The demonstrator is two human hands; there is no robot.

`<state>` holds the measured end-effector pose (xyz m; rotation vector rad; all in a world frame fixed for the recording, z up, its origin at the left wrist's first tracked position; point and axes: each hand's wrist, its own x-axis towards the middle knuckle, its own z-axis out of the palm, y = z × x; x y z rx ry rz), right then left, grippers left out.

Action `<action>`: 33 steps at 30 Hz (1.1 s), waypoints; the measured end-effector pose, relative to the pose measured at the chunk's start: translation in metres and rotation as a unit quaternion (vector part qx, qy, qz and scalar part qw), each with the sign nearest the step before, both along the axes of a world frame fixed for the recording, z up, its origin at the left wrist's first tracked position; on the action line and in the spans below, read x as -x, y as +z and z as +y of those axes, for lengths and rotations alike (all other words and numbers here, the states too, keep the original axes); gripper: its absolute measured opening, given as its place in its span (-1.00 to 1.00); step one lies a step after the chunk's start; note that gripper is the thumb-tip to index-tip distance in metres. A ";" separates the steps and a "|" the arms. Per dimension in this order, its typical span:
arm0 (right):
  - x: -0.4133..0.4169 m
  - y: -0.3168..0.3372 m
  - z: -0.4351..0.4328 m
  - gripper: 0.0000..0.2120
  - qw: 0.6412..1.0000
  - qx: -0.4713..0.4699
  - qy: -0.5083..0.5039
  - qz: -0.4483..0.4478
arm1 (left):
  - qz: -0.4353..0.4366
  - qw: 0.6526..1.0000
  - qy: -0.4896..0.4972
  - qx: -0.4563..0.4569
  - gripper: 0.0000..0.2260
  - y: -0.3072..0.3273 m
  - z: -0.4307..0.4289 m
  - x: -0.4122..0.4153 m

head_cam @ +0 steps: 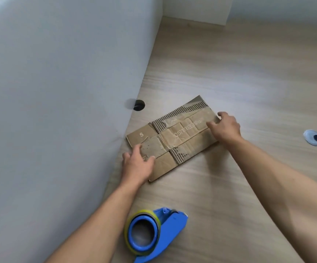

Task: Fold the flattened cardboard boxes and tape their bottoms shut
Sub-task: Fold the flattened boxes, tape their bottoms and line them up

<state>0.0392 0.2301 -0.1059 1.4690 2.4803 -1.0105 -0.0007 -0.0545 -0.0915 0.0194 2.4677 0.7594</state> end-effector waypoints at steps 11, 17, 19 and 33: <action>-0.177 0.061 0.004 -0.82 0.900 0.341 -0.142 0.231 | -0.155 0.915 0.118 -0.353 -0.46 0.048 0.038 -0.058; -0.268 0.097 -0.025 -0.63 0.896 0.343 -0.131 0.248 | -0.104 0.914 0.020 -0.391 -0.66 0.090 0.042 -0.133; -0.300 0.106 -0.031 -0.35 0.882 0.366 -0.128 0.267 | -0.119 0.907 -0.017 -0.403 -0.68 0.098 0.030 -0.157; -0.433 0.089 -0.090 -0.11 0.817 0.445 -0.083 0.357 | -0.147 0.965 -0.140 -0.167 -0.43 0.082 -0.036 -0.251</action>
